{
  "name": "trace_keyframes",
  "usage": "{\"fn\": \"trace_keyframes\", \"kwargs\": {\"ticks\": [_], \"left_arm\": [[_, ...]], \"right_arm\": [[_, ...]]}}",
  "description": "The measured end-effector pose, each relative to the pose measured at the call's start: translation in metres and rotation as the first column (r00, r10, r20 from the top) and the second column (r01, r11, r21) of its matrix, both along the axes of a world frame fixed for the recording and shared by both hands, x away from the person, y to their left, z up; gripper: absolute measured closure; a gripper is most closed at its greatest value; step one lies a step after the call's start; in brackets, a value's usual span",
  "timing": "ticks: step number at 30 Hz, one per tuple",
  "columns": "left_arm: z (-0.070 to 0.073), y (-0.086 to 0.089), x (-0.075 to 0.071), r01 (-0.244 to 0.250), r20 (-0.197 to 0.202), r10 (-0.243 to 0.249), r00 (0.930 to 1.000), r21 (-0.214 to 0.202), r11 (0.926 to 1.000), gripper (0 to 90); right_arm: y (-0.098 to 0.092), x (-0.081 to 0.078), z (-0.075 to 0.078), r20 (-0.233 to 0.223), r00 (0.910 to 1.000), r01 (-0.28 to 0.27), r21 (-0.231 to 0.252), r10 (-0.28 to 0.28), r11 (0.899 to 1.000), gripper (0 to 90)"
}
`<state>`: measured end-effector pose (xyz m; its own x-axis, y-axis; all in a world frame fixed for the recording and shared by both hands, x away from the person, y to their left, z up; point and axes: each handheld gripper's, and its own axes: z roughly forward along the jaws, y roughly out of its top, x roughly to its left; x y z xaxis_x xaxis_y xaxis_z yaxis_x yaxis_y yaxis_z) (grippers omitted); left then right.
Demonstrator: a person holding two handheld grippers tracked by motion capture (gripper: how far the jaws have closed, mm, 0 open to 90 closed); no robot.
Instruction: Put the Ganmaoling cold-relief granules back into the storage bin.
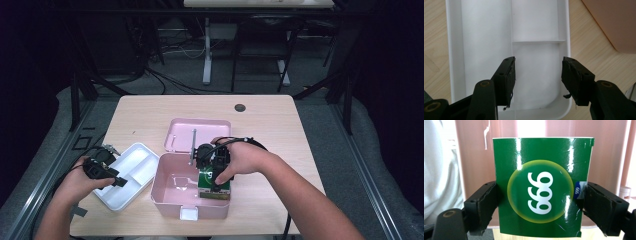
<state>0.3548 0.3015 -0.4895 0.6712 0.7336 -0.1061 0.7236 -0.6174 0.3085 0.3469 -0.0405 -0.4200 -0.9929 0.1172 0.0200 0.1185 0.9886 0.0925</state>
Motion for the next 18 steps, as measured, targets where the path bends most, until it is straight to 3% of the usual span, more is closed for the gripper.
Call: {"fn": "trace_keyframes", "kwargs": {"ticks": [17,18], "left_arm": [[-0.001,0.000,0.000,-0.007,0.000,0.007,1.0000,-0.002,1.0000,45.1],[-0.001,0.001,0.000,-0.005,0.001,0.005,1.0000,-0.003,1.0000,45.1]], "right_arm": [[0.003,0.003,-0.022,-0.005,1.0000,0.003,-0.020,-0.003,1.000,16.0],[0.003,0.004,-0.024,-0.009,1.0000,0.001,-0.017,-0.001,1.000,25.2]]}}
